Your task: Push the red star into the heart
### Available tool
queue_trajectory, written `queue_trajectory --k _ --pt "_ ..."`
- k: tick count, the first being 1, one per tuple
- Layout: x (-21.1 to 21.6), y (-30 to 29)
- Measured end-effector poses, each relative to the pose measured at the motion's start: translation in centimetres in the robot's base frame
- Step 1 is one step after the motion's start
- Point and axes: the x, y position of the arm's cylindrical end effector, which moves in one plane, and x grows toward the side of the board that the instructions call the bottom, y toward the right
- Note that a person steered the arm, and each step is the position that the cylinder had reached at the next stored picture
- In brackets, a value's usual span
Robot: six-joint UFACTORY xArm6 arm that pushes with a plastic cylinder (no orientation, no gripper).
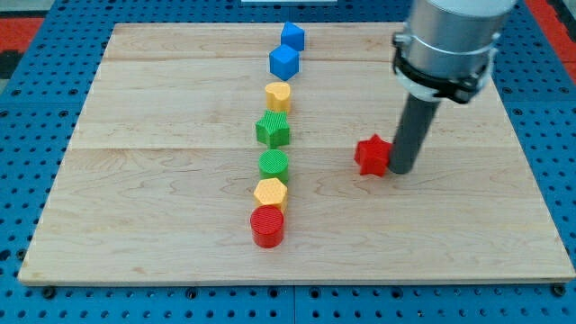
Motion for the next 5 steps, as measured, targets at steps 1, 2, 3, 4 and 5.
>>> queue_trajectory --k 1,2,3,4,5 --pt "-0.4 -1.2" --pt "0.9 -1.1" --pt "-0.6 -3.5" --pt "-4.1 -6.2" --pt "-7.0 -8.0"
